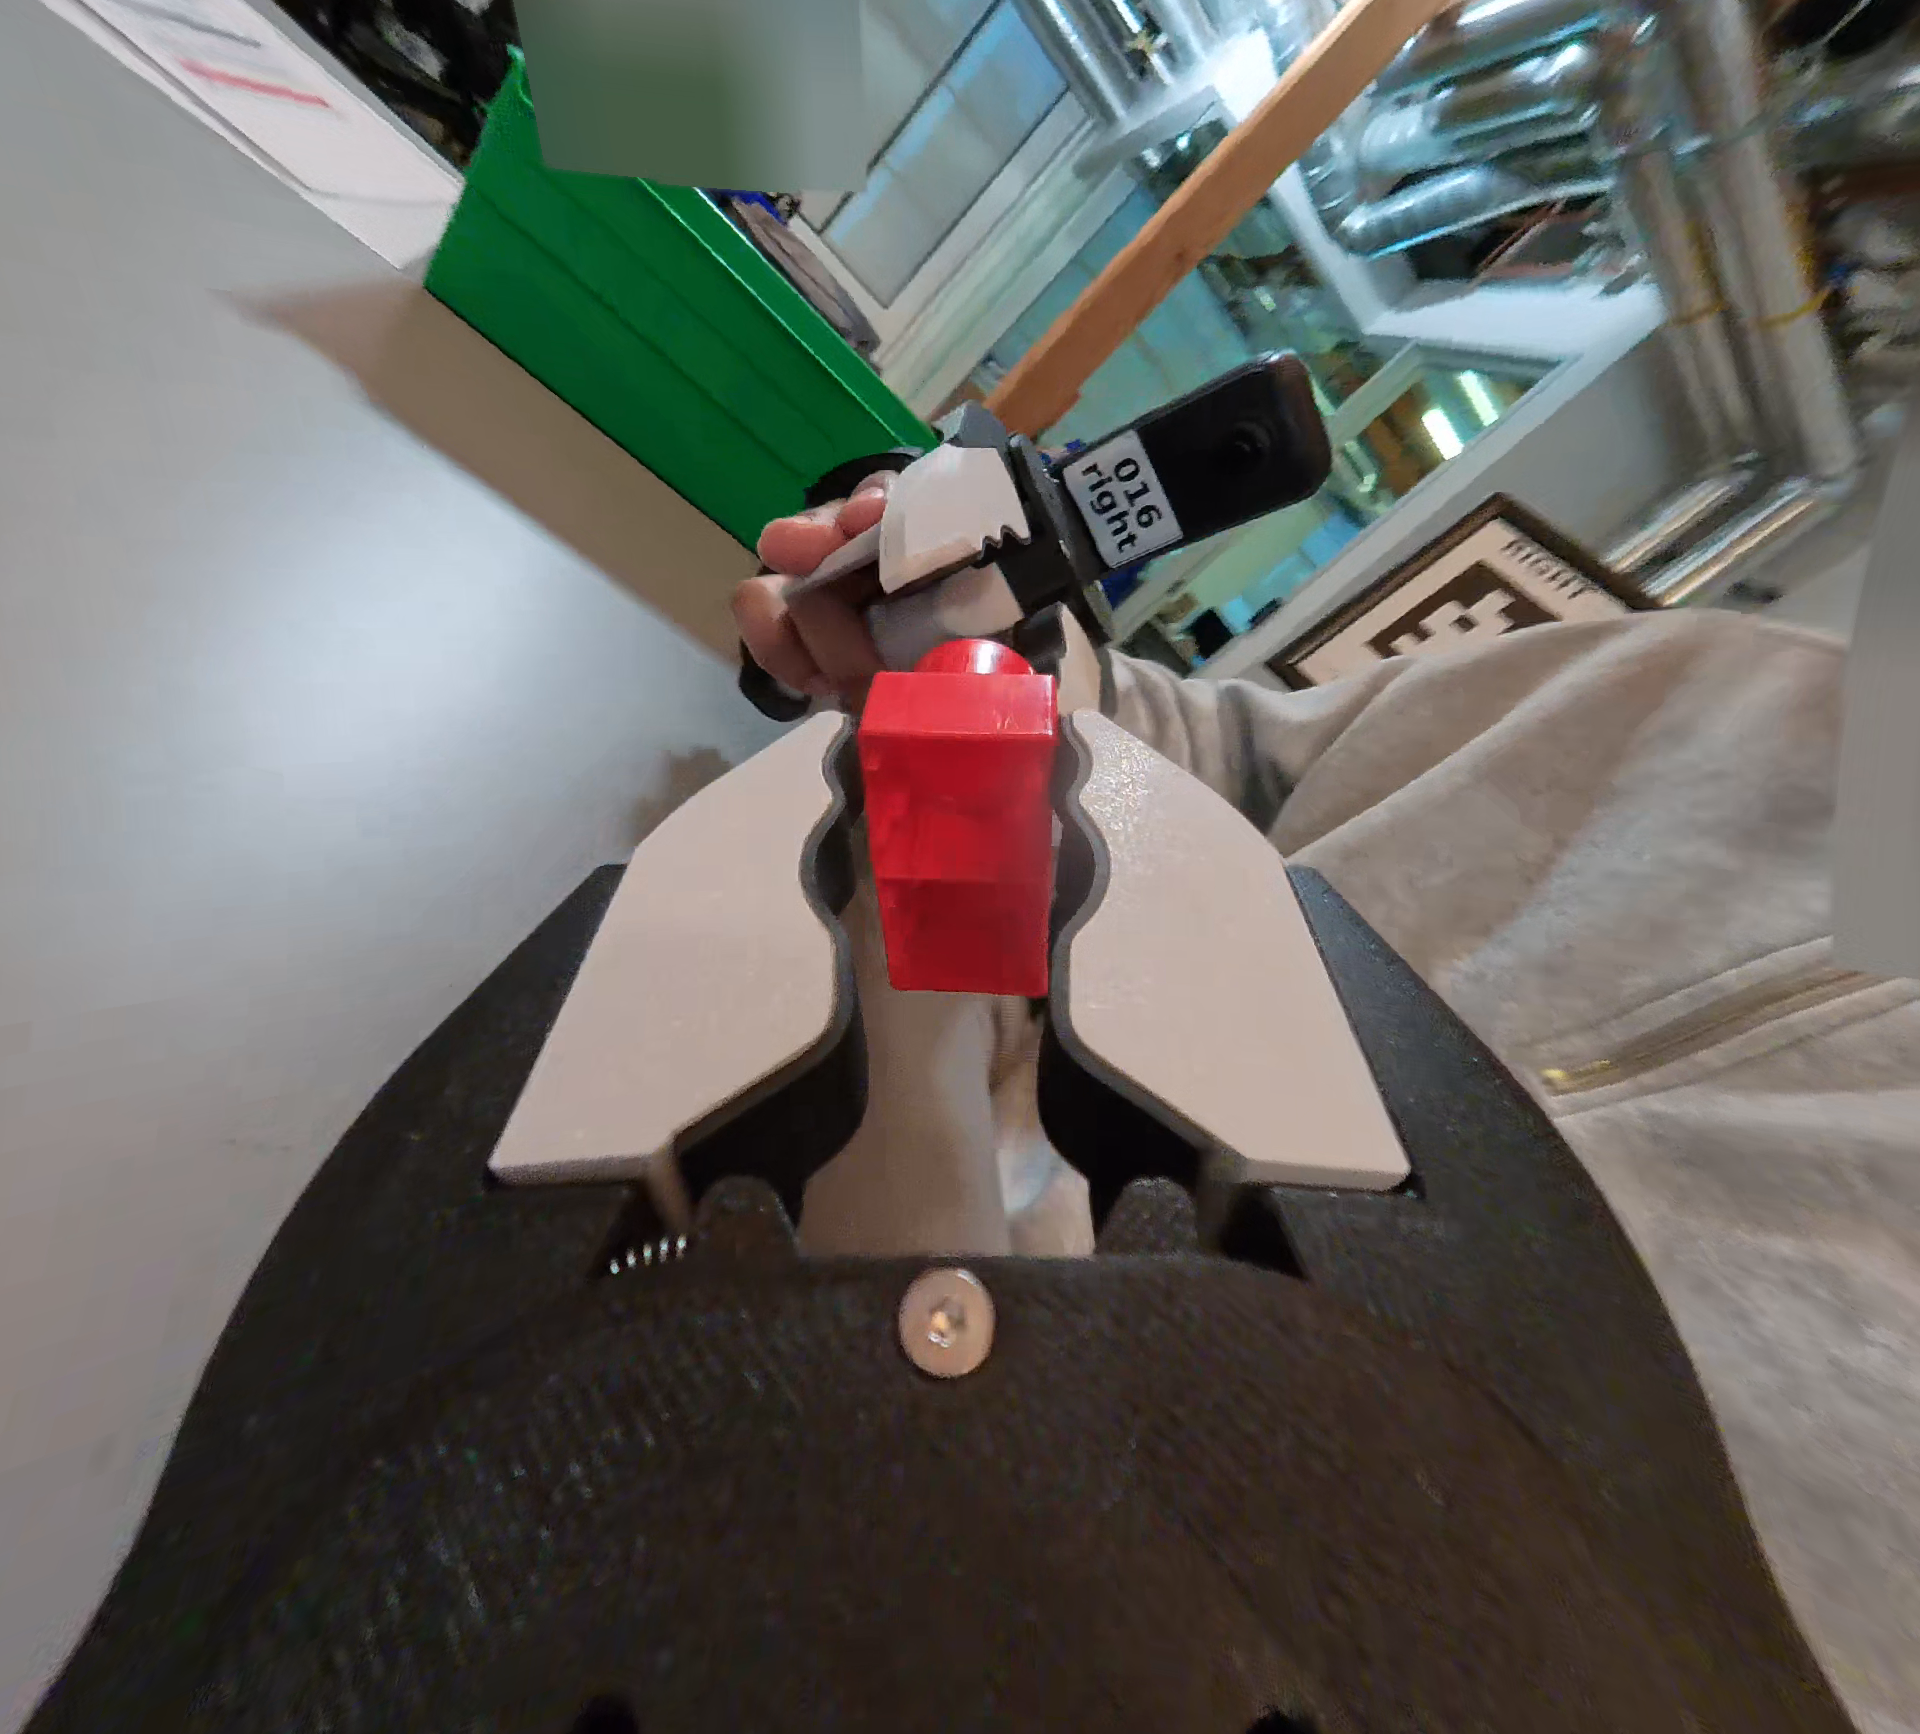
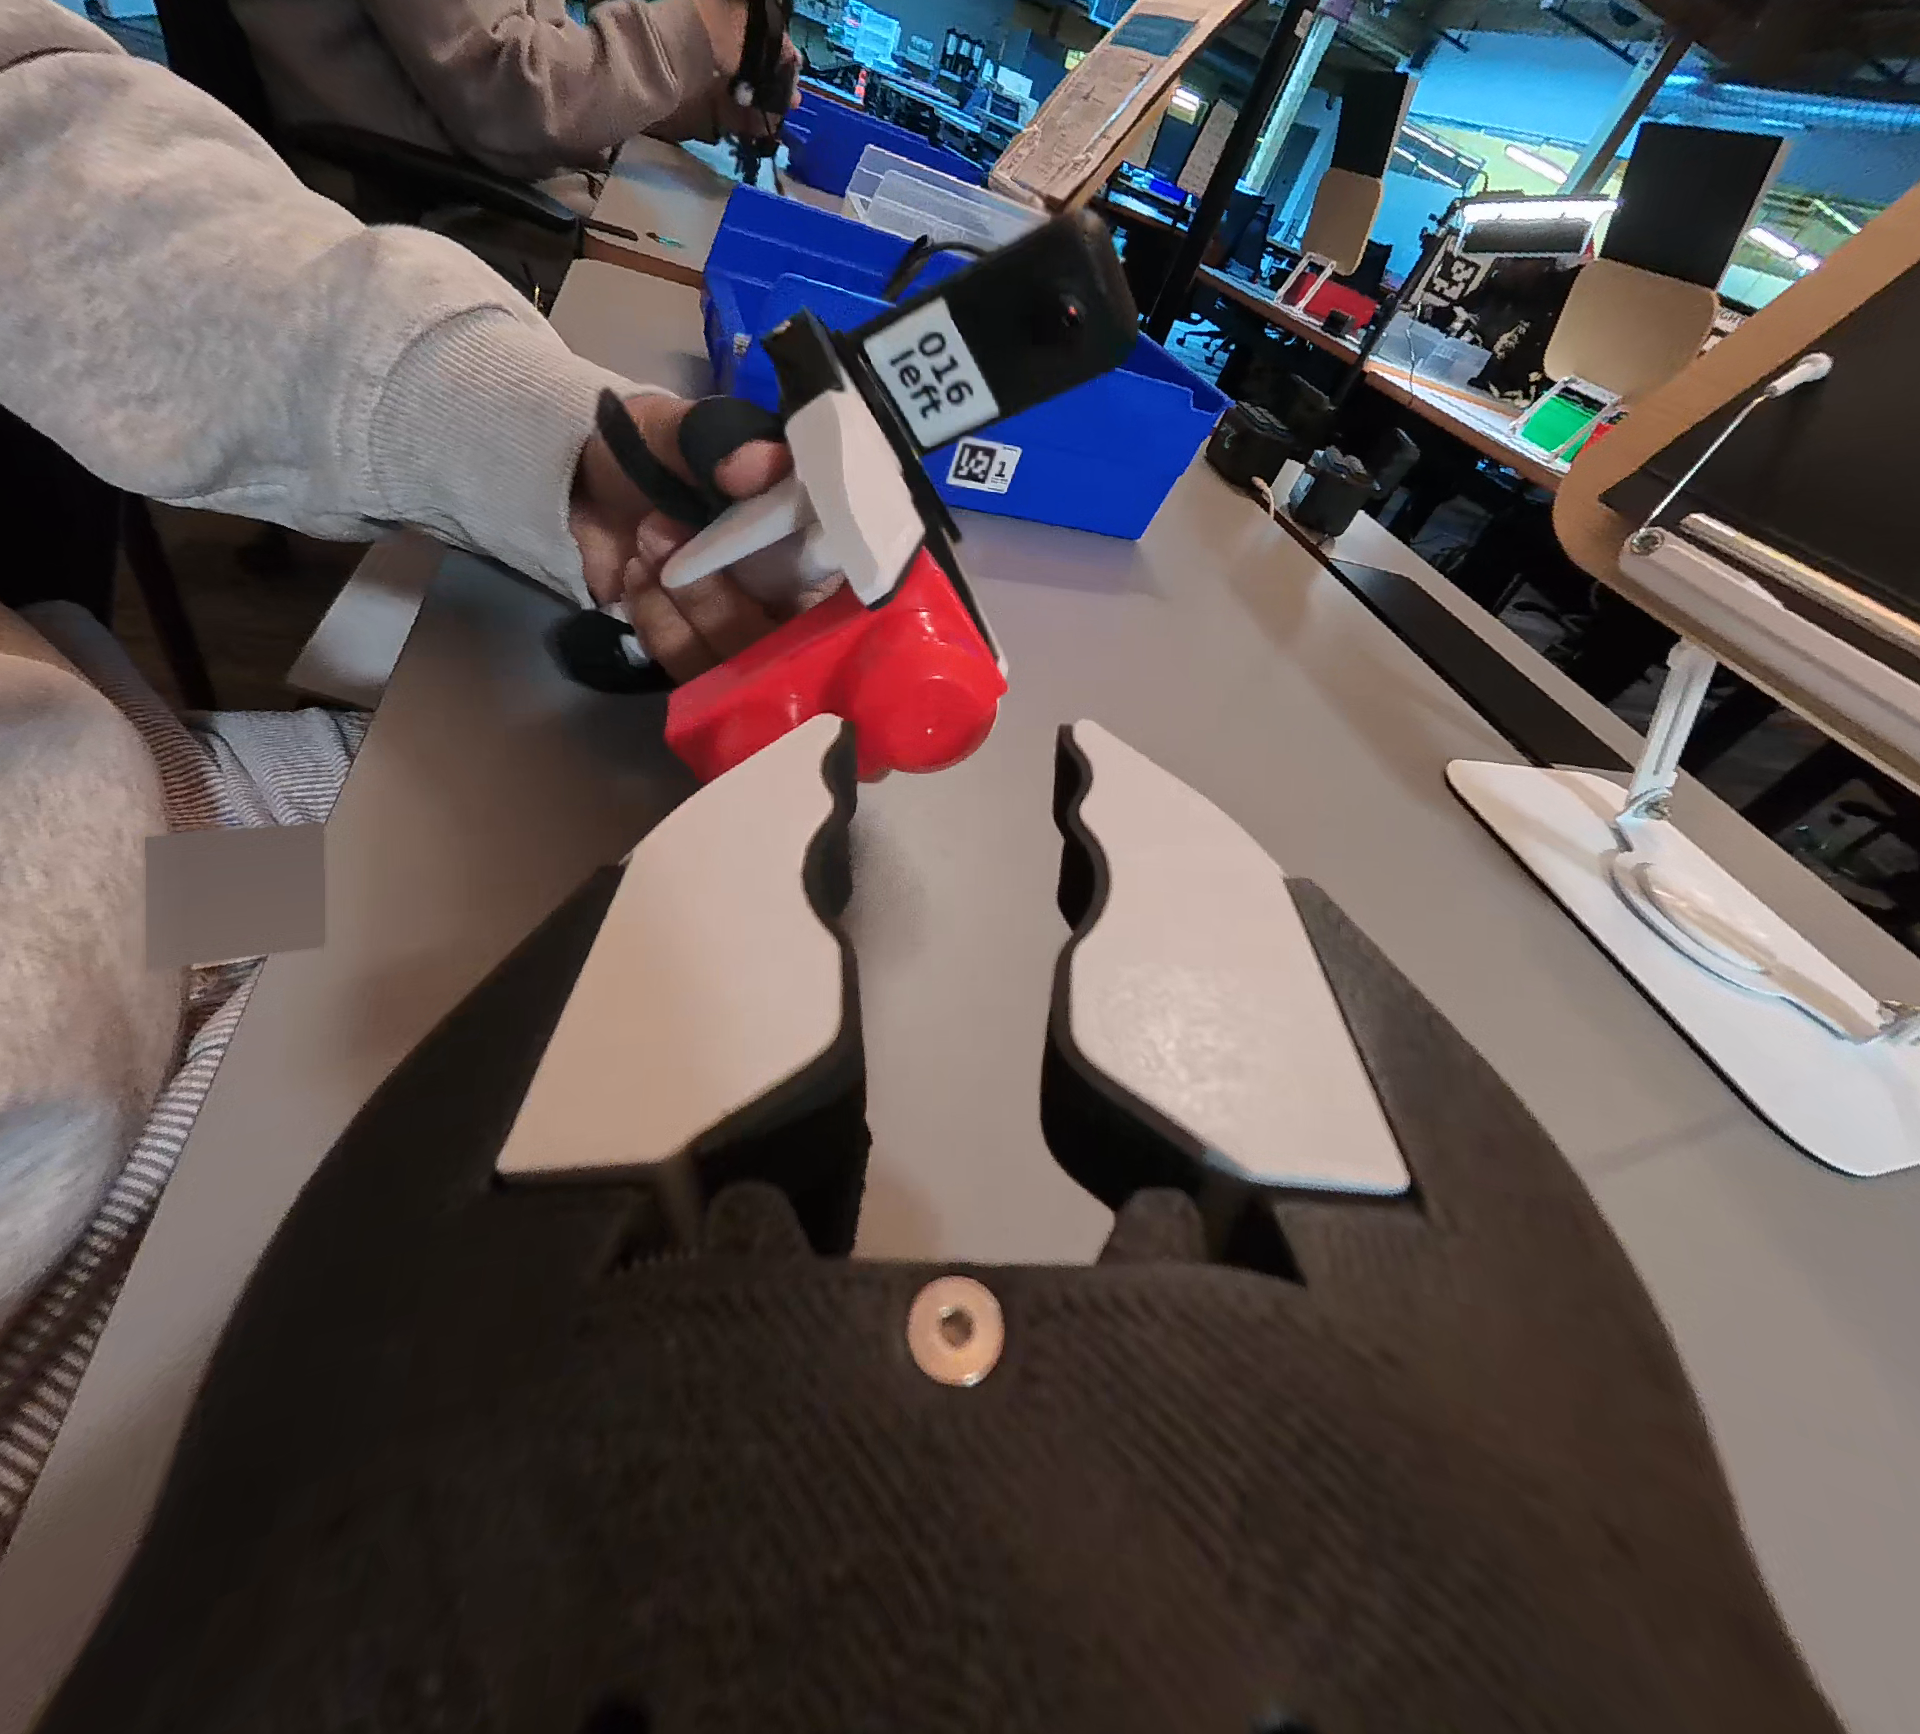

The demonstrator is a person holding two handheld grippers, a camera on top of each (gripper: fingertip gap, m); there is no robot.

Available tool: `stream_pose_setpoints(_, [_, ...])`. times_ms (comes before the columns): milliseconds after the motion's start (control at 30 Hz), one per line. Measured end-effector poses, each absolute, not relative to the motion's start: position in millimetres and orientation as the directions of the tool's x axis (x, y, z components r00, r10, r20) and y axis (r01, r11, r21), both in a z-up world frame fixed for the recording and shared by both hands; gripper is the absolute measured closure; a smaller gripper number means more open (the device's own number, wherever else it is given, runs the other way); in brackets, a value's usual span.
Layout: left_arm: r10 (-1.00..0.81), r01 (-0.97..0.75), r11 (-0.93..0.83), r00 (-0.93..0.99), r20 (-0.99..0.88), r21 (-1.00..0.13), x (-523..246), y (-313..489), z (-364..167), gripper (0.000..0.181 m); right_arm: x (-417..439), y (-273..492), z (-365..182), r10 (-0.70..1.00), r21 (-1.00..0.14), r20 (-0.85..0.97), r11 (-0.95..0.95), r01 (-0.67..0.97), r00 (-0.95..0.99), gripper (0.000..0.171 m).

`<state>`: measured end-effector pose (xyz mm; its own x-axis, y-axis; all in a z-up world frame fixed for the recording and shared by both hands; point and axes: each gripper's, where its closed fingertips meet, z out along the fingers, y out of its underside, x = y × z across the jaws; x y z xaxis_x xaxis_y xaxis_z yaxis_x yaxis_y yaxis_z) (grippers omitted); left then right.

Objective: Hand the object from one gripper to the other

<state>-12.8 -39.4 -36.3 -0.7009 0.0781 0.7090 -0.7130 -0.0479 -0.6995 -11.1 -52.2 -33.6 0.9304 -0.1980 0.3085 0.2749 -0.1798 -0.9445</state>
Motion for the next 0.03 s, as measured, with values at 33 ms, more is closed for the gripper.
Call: stream_pose_setpoints(33, [0.103,-0.739,-0.037,-0.672,0.733,-0.672,-14.2,-39.3,-36.8,0.147,-12.5,-51.9,-33.5,-0.19,-0.944,0.31,-0.177,0.278,0.932,0.134])
